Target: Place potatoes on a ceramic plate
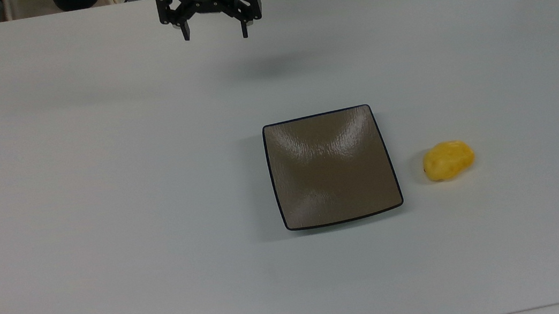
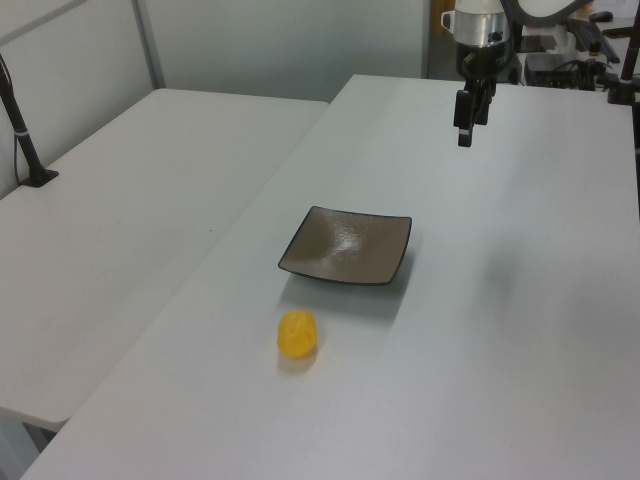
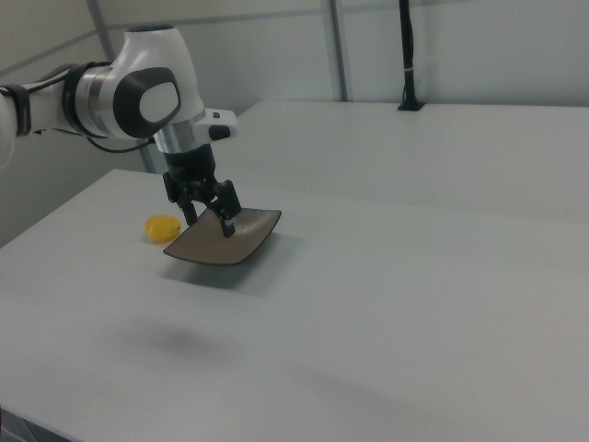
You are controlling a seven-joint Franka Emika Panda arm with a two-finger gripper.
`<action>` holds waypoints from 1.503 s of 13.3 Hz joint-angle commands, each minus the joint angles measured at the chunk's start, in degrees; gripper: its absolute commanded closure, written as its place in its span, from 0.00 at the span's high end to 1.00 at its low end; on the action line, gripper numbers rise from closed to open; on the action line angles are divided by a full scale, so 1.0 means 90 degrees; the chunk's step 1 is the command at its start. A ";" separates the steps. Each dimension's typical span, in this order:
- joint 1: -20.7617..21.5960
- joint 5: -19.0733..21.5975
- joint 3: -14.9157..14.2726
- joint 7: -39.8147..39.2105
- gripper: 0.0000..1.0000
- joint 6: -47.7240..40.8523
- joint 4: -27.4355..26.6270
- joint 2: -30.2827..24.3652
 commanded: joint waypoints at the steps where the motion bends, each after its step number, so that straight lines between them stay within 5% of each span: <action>1: 0.0010 0.0042 -0.0009 -0.0158 1.00 0.0126 0.0035 0.0035; 9: 0.0001 0.0090 0.0011 -0.0012 1.00 0.0409 -0.0014 0.0084; 13: 0.0039 0.0149 0.0079 0.0777 1.00 0.0886 -0.0023 0.0172; 20: 0.0020 0.0608 0.0821 0.2613 1.00 0.2078 0.0055 0.0670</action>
